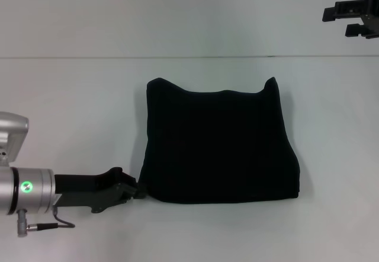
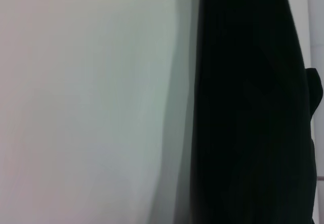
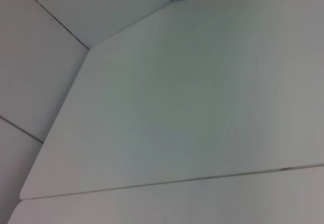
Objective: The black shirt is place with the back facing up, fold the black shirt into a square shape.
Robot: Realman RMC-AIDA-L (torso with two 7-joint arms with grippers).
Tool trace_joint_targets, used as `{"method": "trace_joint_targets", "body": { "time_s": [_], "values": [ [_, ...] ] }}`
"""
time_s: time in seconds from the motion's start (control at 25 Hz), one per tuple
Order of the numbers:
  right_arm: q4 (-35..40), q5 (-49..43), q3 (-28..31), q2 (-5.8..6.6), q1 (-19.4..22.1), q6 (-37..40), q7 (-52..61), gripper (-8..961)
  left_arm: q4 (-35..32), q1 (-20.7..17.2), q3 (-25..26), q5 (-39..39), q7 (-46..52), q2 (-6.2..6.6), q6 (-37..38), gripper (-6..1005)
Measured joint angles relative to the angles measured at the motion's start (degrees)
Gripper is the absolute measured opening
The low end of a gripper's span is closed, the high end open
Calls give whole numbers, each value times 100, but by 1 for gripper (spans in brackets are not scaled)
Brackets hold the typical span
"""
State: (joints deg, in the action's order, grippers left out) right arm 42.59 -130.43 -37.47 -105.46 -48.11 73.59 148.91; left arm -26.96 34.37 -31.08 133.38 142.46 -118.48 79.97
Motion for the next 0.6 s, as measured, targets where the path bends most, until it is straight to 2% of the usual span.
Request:
{"method": "trace_joint_targets", "body": {
  "time_s": [0.36, 0.48, 0.6],
  "values": [
    [-15, 0, 21, 0, 4, 50, -96, 852, -29, -87, 61, 132, -37, 45, 187, 111],
    [-11, 81, 54, 0, 25, 172, -333, 852, -254, -146, 84, 320, 28, 122, 389, 125],
    [50, 495, 116, -20, 166, 413, -969, 852, -679, -289, 409, 334, -46, 223, 795, 139]
  ]
}}
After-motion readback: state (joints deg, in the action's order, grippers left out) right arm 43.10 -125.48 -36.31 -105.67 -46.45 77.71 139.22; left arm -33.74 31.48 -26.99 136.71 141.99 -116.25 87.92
